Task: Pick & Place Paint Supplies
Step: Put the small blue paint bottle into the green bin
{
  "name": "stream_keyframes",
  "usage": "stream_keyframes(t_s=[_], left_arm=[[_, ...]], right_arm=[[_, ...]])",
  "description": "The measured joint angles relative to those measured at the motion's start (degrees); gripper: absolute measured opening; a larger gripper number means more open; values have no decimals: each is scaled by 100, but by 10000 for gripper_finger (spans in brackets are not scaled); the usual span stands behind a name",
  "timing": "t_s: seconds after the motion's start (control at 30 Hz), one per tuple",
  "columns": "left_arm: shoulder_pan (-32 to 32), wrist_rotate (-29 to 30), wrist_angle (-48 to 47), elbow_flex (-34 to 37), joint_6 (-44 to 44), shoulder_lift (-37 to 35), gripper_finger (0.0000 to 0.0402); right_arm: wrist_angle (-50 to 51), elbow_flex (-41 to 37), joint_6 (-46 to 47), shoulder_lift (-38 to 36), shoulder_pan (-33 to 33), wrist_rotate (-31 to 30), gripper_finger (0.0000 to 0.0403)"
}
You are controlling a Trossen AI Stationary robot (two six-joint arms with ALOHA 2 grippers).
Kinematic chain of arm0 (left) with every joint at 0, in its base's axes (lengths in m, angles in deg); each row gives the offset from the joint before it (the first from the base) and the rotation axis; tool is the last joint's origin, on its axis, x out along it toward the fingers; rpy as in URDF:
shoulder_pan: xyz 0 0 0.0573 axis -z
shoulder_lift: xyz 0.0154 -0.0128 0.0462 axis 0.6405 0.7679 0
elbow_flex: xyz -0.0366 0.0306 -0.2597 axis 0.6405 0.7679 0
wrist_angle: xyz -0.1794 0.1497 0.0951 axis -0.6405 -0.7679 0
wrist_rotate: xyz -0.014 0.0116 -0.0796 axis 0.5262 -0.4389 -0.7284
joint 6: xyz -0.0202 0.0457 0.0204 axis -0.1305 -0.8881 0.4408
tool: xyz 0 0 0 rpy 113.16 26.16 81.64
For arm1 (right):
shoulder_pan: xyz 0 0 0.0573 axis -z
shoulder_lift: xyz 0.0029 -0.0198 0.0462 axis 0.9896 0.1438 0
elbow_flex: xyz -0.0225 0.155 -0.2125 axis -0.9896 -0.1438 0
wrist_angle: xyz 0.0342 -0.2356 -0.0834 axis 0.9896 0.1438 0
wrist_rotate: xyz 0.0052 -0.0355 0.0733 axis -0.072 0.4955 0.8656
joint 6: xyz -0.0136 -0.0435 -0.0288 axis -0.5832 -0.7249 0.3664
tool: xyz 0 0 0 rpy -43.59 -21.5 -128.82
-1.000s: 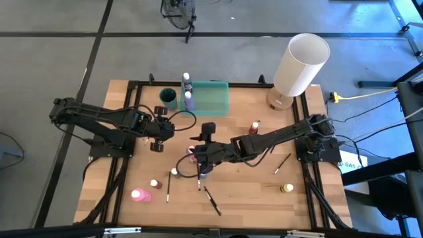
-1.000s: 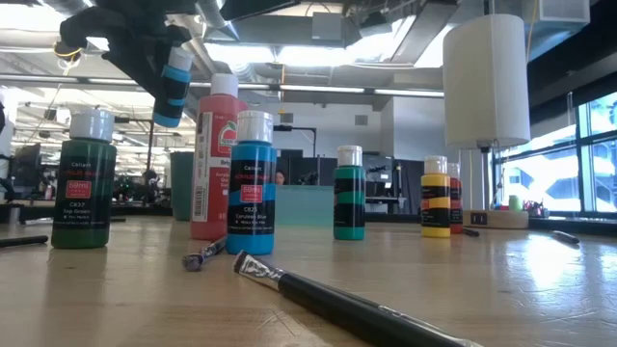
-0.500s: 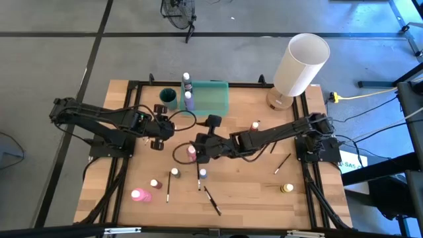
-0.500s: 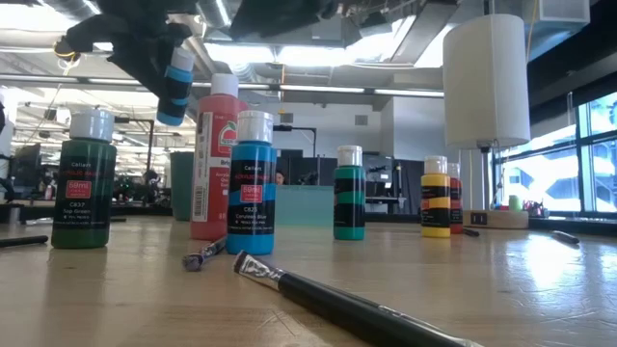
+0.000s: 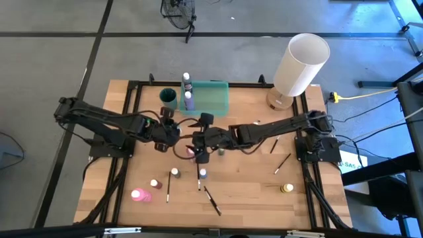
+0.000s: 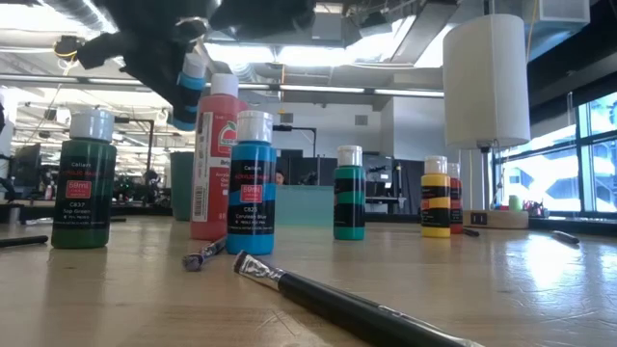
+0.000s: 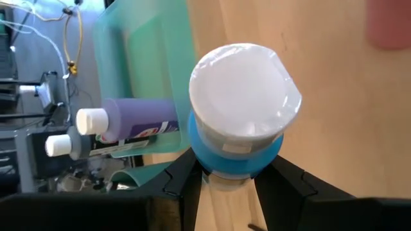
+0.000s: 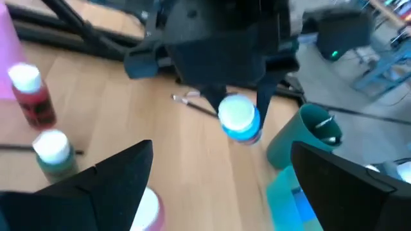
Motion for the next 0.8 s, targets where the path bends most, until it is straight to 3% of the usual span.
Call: stream_keyframes(t_s=[0.8], left_arm=[[-15,52,675,0,119,50,122]], right_arm=[[-563,0,-64,185,169,187,374]])
